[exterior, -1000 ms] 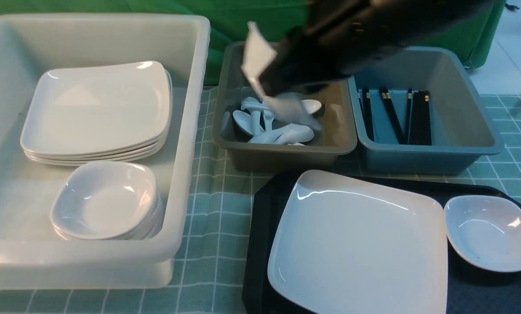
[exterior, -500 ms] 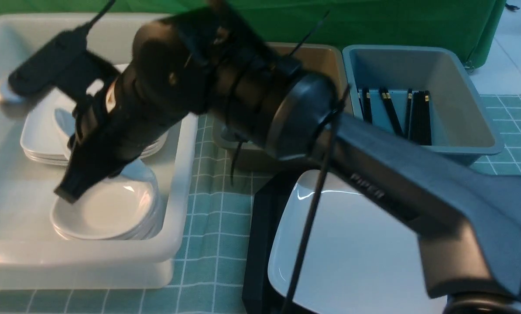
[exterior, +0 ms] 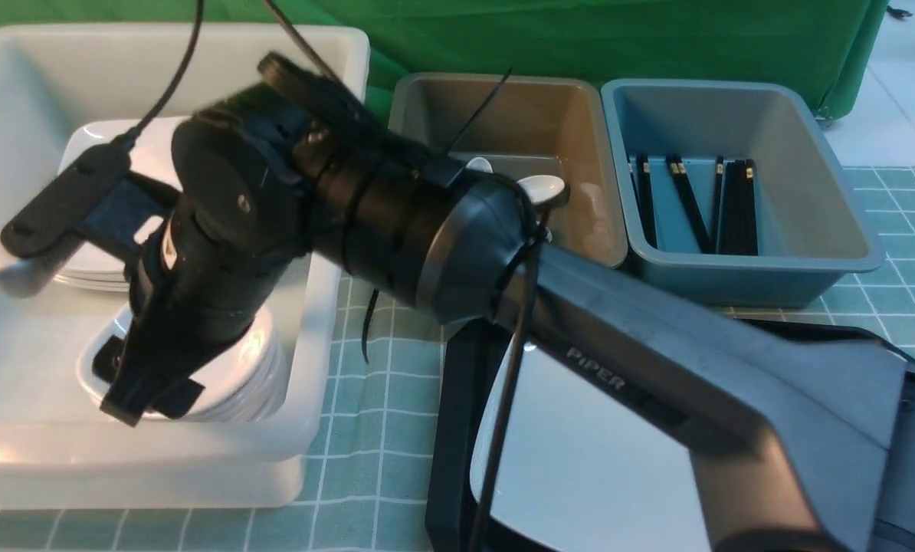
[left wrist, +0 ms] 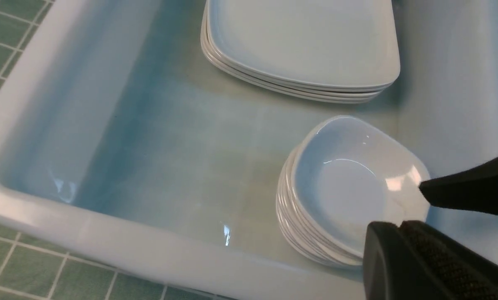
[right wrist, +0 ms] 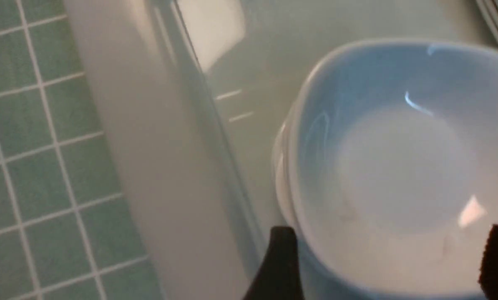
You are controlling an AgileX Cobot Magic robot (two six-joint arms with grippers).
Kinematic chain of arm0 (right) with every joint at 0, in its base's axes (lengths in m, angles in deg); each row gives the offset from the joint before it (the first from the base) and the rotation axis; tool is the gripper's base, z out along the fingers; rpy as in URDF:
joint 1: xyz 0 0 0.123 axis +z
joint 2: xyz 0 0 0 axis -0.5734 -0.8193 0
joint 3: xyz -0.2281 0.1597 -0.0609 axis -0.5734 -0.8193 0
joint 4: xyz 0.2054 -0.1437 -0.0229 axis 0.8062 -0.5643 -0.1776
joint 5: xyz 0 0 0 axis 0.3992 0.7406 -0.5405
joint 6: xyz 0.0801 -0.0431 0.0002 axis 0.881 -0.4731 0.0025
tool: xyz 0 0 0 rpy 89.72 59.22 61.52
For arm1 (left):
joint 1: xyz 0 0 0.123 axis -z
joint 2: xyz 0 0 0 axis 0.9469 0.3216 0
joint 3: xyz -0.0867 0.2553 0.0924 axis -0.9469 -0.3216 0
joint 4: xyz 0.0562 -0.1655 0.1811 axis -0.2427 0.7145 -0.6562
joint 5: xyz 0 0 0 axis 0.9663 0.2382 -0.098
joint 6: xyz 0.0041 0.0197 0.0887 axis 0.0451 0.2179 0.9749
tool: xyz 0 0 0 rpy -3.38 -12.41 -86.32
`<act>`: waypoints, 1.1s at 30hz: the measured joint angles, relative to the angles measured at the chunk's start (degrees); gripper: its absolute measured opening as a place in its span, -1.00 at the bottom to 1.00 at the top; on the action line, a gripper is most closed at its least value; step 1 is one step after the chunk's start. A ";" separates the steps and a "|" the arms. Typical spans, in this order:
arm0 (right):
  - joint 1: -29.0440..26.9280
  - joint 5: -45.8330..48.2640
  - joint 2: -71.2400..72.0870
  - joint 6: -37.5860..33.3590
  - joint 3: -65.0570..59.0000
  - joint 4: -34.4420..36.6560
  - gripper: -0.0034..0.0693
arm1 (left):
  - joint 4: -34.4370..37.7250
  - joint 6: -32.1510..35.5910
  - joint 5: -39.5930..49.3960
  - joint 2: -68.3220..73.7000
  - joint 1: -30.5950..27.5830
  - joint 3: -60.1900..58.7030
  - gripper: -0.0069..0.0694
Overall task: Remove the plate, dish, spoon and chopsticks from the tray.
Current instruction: Use the right arm to put the small plate into the large storage box on the left, then use the right arm to grab a small plate from the dinner plate
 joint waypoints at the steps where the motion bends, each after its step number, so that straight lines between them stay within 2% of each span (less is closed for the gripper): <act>1: 0.00 3.22 0.97 1.08 1.03 -1.38 0.78 | 0.00 0.17 0.00 0.00 0.00 0.00 -0.79; 2: 0.00 4.91 1.70 1.70 1.74 -2.98 0.73 | 0.00 0.38 0.07 0.00 0.00 0.00 -0.79; 4: 0.04 5.85 4.63 3.85 2.26 -8.82 0.48 | 0.07 1.30 0.07 0.00 0.00 0.00 -0.79; 5: -0.08 5.85 6.68 5.11 2.07 -13.40 0.29 | 0.57 2.22 0.13 0.00 0.00 0.00 -0.79; 6: -0.57 5.85 9.42 6.91 0.98 -18.69 -0.15 | 1.40 3.17 0.24 0.00 0.00 0.00 -0.79; 8: -2.35 5.85 14.11 9.48 -2.30 -23.77 -0.55 | 3.39 4.77 0.76 0.00 0.00 0.00 -0.79; 10: -5.95 5.85 19.04 11.06 -7.28 -24.73 -0.74 | 6.19 6.52 1.50 0.00 0.37 0.00 -0.79; 13: -14.75 5.79 31.00 11.60 -23.96 -23.87 -0.85 | 12.30 10.70 1.61 0.00 3.38 -0.12 -0.79; 15: -20.23 5.68 36.87 11.66 -33.74 -23.68 -0.85 | 15.31 12.47 0.91 0.27 6.06 -0.59 -0.79; 17: -27.45 5.09 45.18 11.71 -49.35 -23.45 -0.84 | 18.75 14.33 -0.23 1.43 10.13 -1.68 -0.79; 19: -33.45 1.65 49.91 11.72 -59.68 -22.64 -0.78 | 20.06 15.00 -0.93 2.90 13.01 -2.58 -0.79; 22: -40.99 -7.63 55.21 10.53 -75.21 -20.14 -0.50 | 20.58 15.57 -2.03 6.76 18.20 -3.52 -0.79; 23: -42.70 -11.33 55.88 9.39 -80.22 -19.04 -0.28 | 20.58 15.63 -2.67 8.65 20.46 -3.56 -0.79; 26: -45.21 -18.71 54.32 9.25 -88.80 -17.78 0.36 | 20.39 15.70 -4.32 13.95 26.28 -3.73 -0.79; 28: -45.49 -20.92 51.50 10.38 -90.65 -17.51 0.61 | 20.39 15.58 -5.12 16.74 30.22 -3.93 -0.79; 30: -45.49 -22.59 47.88 11.09 -90.92 -17.46 0.63 | 20.06 15.05 -5.32 18.39 33.25 -4.00 -0.79; 33: -45.49 -25.25 44.35 11.38 -90.92 -17.46 0.58 | 19.19 14.65 -5.32 19.06 34.77 -4.00 -0.79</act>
